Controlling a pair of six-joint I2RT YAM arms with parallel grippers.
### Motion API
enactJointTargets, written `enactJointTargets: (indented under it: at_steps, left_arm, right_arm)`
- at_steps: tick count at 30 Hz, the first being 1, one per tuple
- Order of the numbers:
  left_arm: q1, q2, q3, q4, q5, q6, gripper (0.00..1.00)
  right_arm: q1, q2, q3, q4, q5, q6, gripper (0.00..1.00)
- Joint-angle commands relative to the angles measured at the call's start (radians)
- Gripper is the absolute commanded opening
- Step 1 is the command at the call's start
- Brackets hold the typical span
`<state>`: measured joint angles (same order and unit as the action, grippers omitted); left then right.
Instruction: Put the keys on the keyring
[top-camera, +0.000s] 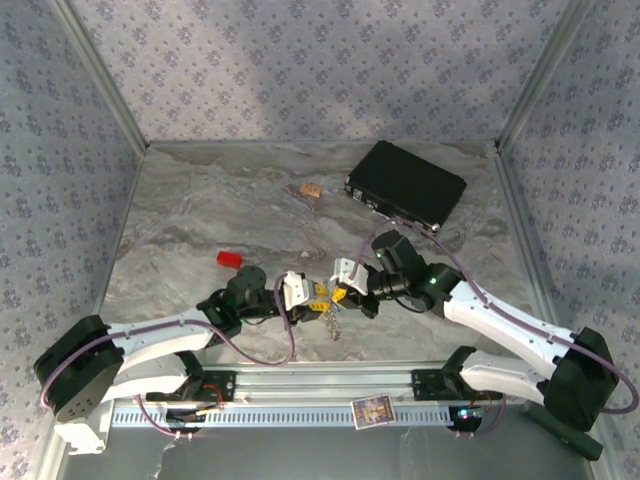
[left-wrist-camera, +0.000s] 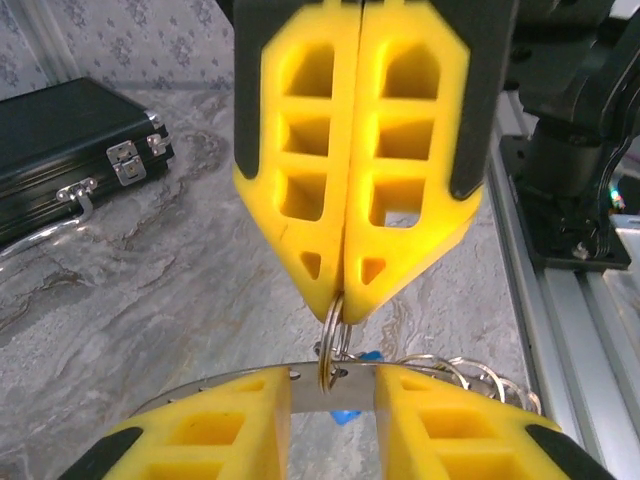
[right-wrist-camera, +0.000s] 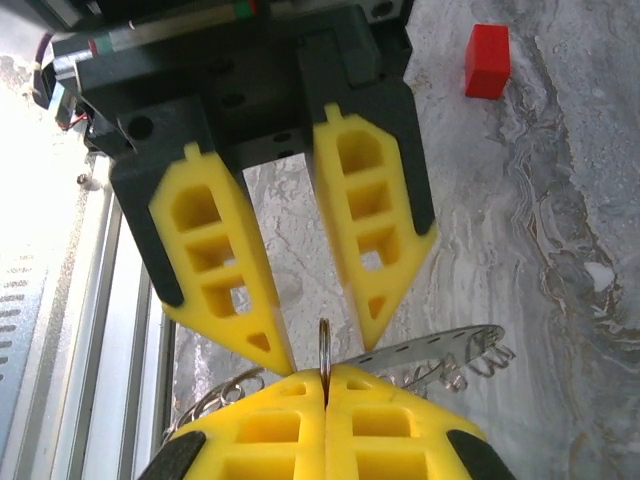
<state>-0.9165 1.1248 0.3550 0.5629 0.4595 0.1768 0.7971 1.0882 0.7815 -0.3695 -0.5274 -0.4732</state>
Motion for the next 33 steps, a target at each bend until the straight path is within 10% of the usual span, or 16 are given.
enactJointTargets:
  at_steps: [1,15,20,33]
  left_arm:
    - [-0.007,-0.030,0.064,-0.093,0.005,0.053,0.26]
    - [-0.006,-0.036,0.105,-0.162,0.048,0.090,0.00]
    - [-0.006,-0.040,0.070,-0.089,0.050,0.071,0.00]
    - [-0.002,-0.027,-0.041,0.202,0.043,-0.021,0.00]
  right_arm:
    - [0.032,0.033,0.096,-0.154,0.069,-0.096,0.00]
    - [0.082,0.085,0.187,-0.242,0.149,-0.154,0.00]
    - [0.028,-0.012,0.041,-0.025,0.089,-0.010,0.28]
    - [0.016,-0.124,-0.273,0.328,0.063,0.235,0.34]
